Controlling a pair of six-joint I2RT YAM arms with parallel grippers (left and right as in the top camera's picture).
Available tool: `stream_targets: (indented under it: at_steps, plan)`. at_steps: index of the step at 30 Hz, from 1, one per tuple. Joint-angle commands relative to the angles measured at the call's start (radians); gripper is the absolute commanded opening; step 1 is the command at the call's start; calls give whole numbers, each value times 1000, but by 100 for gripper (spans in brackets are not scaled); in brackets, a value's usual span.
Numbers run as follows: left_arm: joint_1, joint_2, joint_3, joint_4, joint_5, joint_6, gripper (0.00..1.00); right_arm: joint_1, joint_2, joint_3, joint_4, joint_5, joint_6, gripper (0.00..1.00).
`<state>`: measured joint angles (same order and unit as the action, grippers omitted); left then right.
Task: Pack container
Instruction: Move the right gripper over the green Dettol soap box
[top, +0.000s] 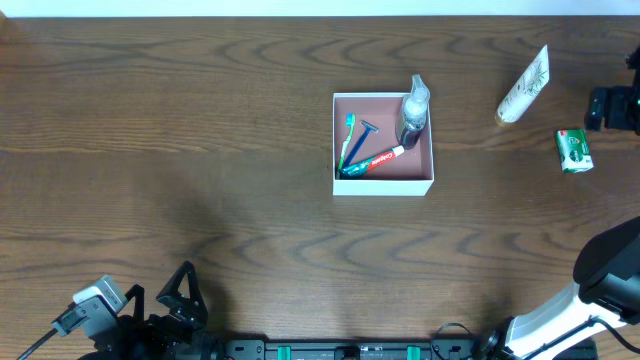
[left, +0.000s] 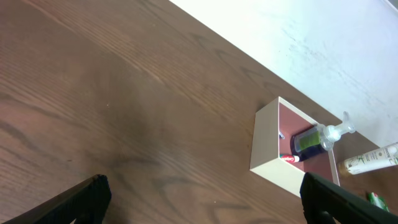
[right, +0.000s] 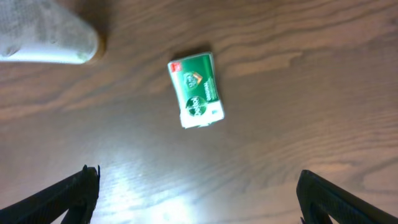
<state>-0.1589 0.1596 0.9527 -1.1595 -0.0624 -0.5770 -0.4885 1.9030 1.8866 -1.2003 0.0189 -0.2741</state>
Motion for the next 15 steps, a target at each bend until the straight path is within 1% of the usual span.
stream_targets:
  at_steps: [1,6,10,12,15]
  plan:
    - [3,-3,0,1,-1,-5,98,-17,-5,-58,50,-8,-14,99]
    - [3,-3,0,1,-1,-5,98,-29,-5,-177,170,-12,-137,99]
    - [3,-3,0,1,-1,-5,98,-38,-3,-265,257,-85,-248,99]
    - [3,-3,0,1,-1,-5,98,-38,-3,-301,296,-97,-279,99]
    - [3,-3,0,1,-1,-5,98,-38,-3,-337,352,-95,-282,99]
